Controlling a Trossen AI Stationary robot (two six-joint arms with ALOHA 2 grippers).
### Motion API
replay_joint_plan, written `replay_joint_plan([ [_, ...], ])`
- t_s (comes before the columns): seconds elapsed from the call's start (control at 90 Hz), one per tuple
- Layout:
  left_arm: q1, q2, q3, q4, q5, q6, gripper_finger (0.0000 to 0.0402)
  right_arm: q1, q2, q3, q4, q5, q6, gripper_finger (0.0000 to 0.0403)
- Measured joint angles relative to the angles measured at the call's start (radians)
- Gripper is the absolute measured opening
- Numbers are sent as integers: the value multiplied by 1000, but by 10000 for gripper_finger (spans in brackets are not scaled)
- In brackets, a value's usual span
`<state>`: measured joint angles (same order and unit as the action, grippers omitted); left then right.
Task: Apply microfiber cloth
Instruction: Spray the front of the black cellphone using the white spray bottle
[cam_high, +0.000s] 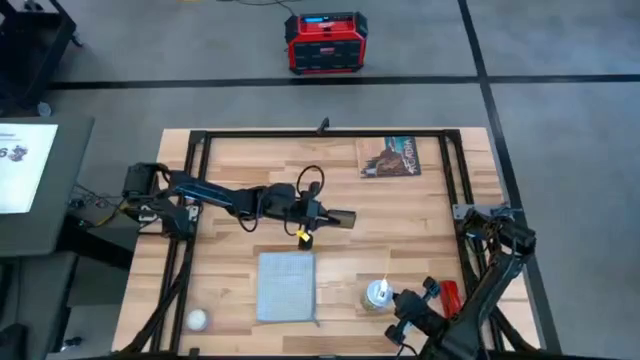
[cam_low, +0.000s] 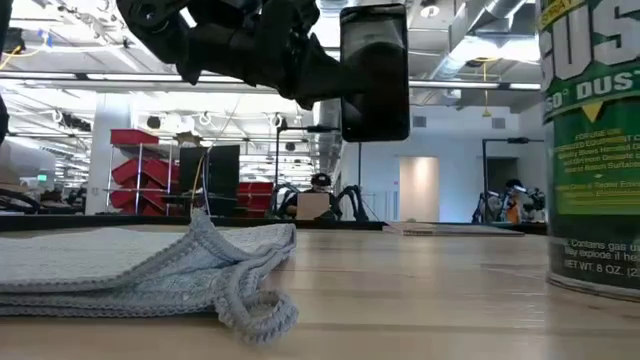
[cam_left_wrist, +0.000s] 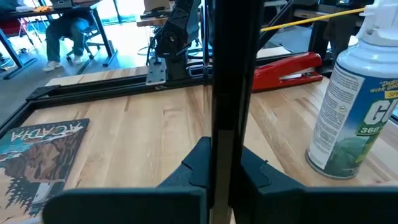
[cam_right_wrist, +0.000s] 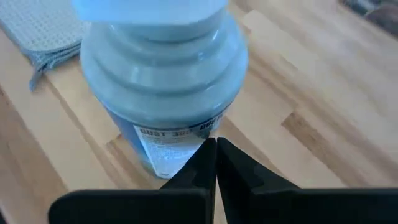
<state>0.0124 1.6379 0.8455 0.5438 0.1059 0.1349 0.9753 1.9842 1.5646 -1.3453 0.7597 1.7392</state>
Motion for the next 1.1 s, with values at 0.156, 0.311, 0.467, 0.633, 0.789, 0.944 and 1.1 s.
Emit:
replay_joint_plan([
  [0.156, 0, 0, 0, 0, 0, 0, 5, -23, 0, 0, 5, 2, -45, 0],
  [0.311, 0, 0, 0, 0, 0, 0, 4, -33, 0, 0, 6, 11, -68, 0],
  [0.467, 0, 0, 0, 0, 0, 2, 4, -46, 0, 0, 15, 14, -95, 0],
  [0.633, 0, 0, 0, 0, 0, 3, 4, -61, 0, 0, 36, 24, -131, 0],
  [0.789, 9, 0, 0, -1, -8, 3, 4, -69, 0, 0, 43, 27, -151, 0],
  [0.944, 35, 1, 0, -6, -96, -18, 4, -69, 0, 1, 22, 39, -145, 0],
  [1.1, 70, 1, 0, -3, -102, -66, 4, -68, -22, 1, -97, 50, -74, 0],
])
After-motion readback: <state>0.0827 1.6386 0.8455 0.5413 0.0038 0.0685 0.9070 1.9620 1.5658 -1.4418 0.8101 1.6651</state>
